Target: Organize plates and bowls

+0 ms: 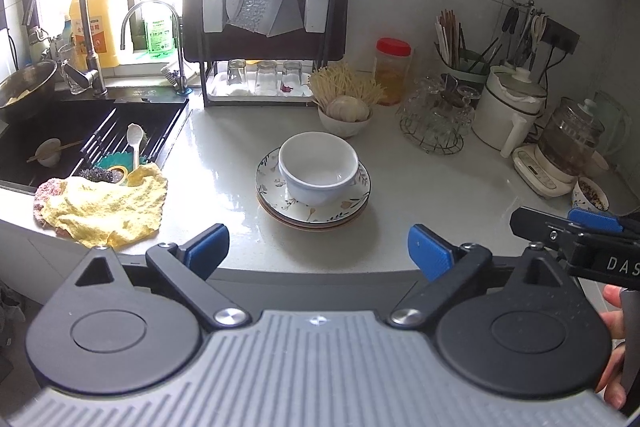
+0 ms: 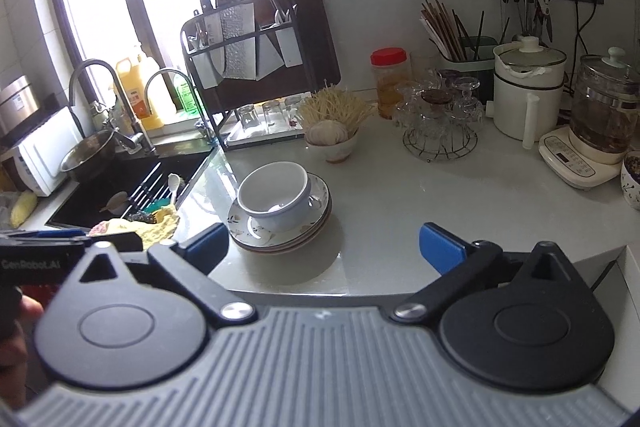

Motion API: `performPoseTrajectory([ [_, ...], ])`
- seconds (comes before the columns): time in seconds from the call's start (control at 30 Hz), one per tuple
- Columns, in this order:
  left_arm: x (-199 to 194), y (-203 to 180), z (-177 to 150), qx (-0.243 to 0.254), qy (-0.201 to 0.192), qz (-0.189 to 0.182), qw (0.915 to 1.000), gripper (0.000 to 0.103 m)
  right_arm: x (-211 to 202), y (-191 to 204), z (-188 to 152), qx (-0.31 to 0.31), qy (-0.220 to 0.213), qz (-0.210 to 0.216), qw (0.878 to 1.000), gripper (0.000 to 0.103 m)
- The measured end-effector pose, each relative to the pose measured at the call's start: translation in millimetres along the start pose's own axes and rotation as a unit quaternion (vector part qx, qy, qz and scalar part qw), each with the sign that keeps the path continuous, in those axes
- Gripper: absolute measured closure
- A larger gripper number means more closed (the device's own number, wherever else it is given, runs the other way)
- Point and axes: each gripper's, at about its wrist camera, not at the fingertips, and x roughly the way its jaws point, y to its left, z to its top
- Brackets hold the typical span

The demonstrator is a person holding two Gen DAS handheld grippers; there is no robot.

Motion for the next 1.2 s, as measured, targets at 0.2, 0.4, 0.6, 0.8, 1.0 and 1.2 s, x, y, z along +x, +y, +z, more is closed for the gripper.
performPoseTrajectory([
  [0.2,2.9,0.6,-2.3,0.0,0.011,-0.001,0.9999,0.005,-3.6,0.7,-0.4,0.0,-0.001,-0.002,1.0,0.0],
  [0.4,1.5,-0.2,-6.8,-0.003,0.014,-0.01,0.9998,0.005,-5.7,-0.4,-1.0,0.002,0.0,-0.004,1.0,0.0],
  [0.6,-0.7,-0.5,-6.2,0.0,0.01,0.002,0.9999,0.005,-7.9,-0.8,-1.4,0.001,0.0,-0.006,1.0,0.0],
  [0.8,-1.2,-0.3,-6.5,-0.008,0.011,-0.004,0.9999,0.005,-9.4,-1.7,-5.1,-0.001,0.002,-0.006,1.0,0.0],
  [1.0,-2.8,-3.4,-9.2,0.004,0.013,-0.008,0.9999,0.005,-6.8,-1.4,-8.2,0.005,0.004,-0.004,1.0,0.0],
  [1.2,-5.6,-3.2,-9.7,-0.003,0.007,-0.01,0.9999,0.005,-4.9,0.4,-7.3,0.003,0.003,-0.002,1.0,0.0],
])
